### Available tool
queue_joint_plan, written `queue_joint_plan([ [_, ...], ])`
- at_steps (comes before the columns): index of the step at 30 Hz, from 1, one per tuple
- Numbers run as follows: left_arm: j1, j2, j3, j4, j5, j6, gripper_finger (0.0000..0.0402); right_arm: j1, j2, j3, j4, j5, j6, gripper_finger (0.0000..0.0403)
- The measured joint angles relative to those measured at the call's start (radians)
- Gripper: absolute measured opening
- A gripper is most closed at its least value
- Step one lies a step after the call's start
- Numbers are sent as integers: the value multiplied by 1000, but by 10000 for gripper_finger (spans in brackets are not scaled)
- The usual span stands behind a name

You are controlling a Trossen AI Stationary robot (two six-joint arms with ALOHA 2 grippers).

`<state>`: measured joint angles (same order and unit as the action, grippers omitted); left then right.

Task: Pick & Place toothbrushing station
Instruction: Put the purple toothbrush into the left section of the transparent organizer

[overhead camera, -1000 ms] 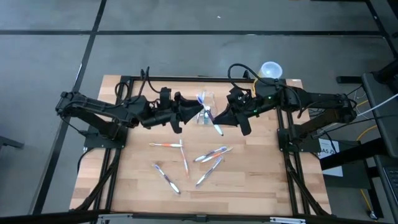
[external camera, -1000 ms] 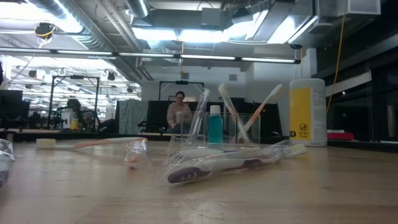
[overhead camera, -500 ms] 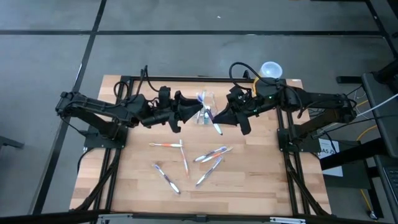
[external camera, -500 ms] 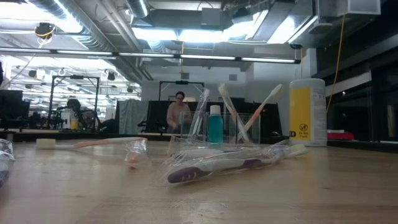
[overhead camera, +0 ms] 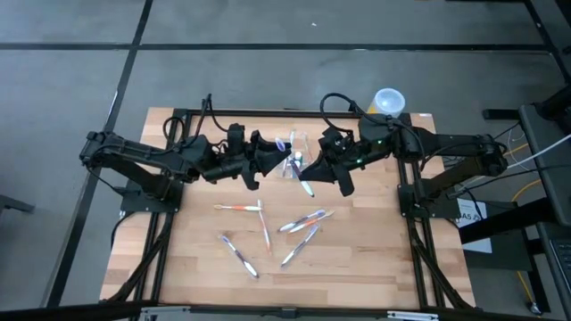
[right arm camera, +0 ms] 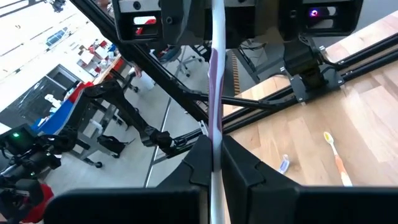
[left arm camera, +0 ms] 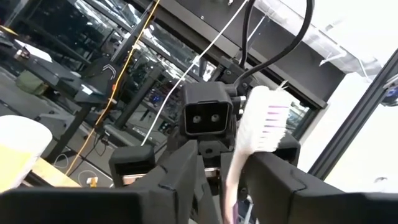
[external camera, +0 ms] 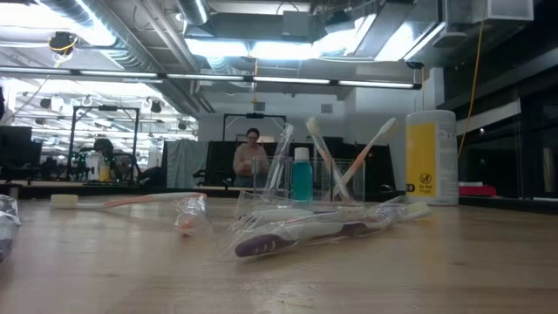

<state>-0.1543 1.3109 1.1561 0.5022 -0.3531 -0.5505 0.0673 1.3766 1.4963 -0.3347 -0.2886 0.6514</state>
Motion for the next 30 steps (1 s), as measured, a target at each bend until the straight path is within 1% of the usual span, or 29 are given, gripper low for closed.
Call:
queue_joint_plan([
  [3,0,0,0,0,0,-1,76,0,1,0,0,0,1,18],
  [5,0,0,0,-1,1,-2,35,0,1,0,-1,1,3,18],
  [6,0,0,0,-4,-1,-1,20,0,1,0,-1,0,4,18],
  [7,0,0,0,-4,4,-1,15,0,1,0,0,4,4,18],
  [13,0,0,0,-3,-2,-4,12,0,1,0,9,7,0,19],
  [15,0,0,1,4,-3,-4,11,5,1,0,32,7,-13,26],
  [18,0,-4,4,11,0,-8,11,9,0,-2,105,21,-20,55],
  [21,0,-7,4,3,5,-7,10,9,-11,-2,137,76,-20,92],
  [26,-11,-28,-1,-101,-1,6,10,-9,-39,2,147,171,-36,135],
  [29,-35,-45,1,-162,-60,35,10,-26,-56,1,136,212,-61,147],
  [30,-45,-44,1,-188,-96,61,10,-30,-66,1,139,224,-66,148],
])
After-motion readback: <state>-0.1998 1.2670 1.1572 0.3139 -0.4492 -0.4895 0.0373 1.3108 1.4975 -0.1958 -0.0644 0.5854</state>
